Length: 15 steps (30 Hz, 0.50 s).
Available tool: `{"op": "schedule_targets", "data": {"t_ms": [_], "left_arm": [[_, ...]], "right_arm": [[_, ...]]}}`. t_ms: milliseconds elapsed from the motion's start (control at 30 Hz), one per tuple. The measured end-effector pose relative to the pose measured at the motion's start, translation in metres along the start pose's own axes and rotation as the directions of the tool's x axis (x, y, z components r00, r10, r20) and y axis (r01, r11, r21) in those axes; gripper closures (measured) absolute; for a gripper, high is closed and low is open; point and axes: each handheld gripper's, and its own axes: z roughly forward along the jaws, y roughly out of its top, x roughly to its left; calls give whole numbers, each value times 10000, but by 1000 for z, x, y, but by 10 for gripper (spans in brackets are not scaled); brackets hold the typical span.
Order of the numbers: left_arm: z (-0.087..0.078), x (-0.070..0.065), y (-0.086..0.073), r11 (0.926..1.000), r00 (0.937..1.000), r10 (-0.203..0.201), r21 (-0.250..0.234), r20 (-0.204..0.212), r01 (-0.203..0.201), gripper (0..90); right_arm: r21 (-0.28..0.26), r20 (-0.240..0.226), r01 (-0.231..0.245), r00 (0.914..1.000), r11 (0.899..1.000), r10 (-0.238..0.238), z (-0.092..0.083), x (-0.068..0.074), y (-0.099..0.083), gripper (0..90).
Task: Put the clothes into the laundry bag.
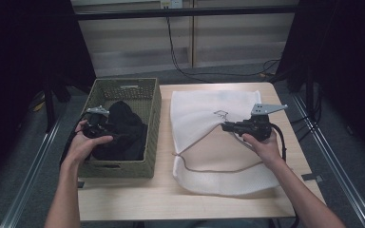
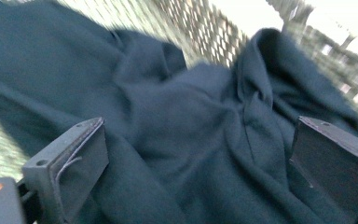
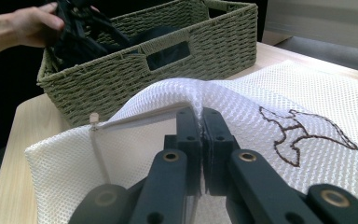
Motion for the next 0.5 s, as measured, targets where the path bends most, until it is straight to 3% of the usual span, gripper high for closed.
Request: {"op": "schedule_targets", "data": {"t_ms": [100, 267, 300, 400, 433, 467, 500], "left_arm": [[5, -4, 2, 9969, 9960, 673, 361, 595, -695, 92], [12, -5, 6, 9972, 9945, 590, 404, 862, -627, 59], [18, -6, 7, 9953, 9942, 753, 544, 762, -796, 56], [23, -7, 6, 9938, 9955, 776, 759, 539, -816, 50], [26, -8, 5, 9917, 9950, 901, 885, 438, -937, 43], [31, -9, 3, 9826, 9917, 1266, 1337, 232, -1286, 43], [31, -9, 3, 9826, 9917, 1266, 1337, 232, -1286, 46]], "right_arm": [[34, 22, -14, 10000, 10000, 14, 1, 0, -1, 876], [118, 9, 8, 10000, 9999, -8, 3, 0, -1, 876], [119, 6, 16, 10000, 9999, -16, 3, 0, -1, 876], [118, 15, 12, 10000, 9999, -12, 2, 0, -1, 876], [108, 9, 0, 10000, 9999, 0, 2, -1, -1, 877], [104, 15, 15, 10000, 9999, -16, 2, -1, -1, 877], [104, 15, 15, 10000, 9999, -16, 2, -1, -1, 877]]}}
